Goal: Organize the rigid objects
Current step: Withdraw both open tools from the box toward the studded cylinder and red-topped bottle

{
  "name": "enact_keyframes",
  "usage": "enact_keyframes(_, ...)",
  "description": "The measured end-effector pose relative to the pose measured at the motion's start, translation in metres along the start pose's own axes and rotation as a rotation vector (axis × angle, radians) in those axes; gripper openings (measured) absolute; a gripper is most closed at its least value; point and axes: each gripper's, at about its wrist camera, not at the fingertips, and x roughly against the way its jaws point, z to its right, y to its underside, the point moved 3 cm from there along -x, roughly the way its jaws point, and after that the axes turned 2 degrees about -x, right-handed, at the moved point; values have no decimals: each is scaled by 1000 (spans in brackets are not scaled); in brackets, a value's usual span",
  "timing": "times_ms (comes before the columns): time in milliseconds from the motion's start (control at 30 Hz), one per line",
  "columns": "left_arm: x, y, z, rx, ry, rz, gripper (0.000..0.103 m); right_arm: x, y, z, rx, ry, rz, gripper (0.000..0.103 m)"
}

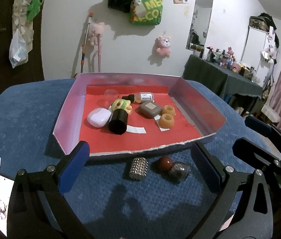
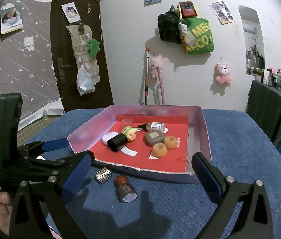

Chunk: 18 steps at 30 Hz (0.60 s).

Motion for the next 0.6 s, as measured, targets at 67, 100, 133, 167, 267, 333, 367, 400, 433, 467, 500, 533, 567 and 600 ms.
enact_keyframes(67, 0, 3, 1, 0, 2, -5, 103, 2, 3, 0, 3, 6, -2, 103)
enact_keyframes(100, 0, 4, 1, 1, 4, -9, 103, 2, 5, 0, 3, 8, -3, 103)
enact_keyframes(133, 0, 6, 2, 1, 4, -11, 103, 2, 7, 0, 2, 9, -6, 103)
enact_keyframes(167, -1, 7, 3, 1, 4, -13, 103, 3, 9, 0, 1, 10, -9, 103)
enact_keyframes(267, -1, 12, 4, 0, -3, -20, 103, 3, 13, 1, -4, 15, -17, 103)
enact_keyframes(333, 0, 14, 4, -2, -8, -22, 103, 2, 15, 2, -8, 18, -23, 103)
enact_keyframes(367, 0, 16, 4, -2, -5, -23, 103, 3, 17, 3, -11, 19, -27, 103)
enact_keyframes(400, 0, 17, 4, 0, -2, -23, 103, 3, 19, 4, -13, 19, -29, 103)
enact_keyframes(433, -1, 19, 4, 4, 1, -26, 103, 2, 19, 5, -17, 19, -33, 103)
enact_keyframes(467, -2, 20, 3, 8, 3, -30, 103, 2, 20, 6, -21, 17, -38, 103)
enact_keyframes(500, -3, 22, 1, 18, 11, -40, 103, 1, 21, 7, -24, 15, -43, 103)
enact_keyframes(533, -5, 23, 1, 24, 16, -44, 103, 0, 22, 6, -25, 13, -49, 101)
enact_keyframes(567, -6, 24, 0, 31, 22, -50, 103, -2, 23, 6, -23, 13, -57, 99)
enact_keyframes(600, -7, 25, -2, 39, 27, -54, 103, -3, 24, 6, -20, 14, -65, 93)
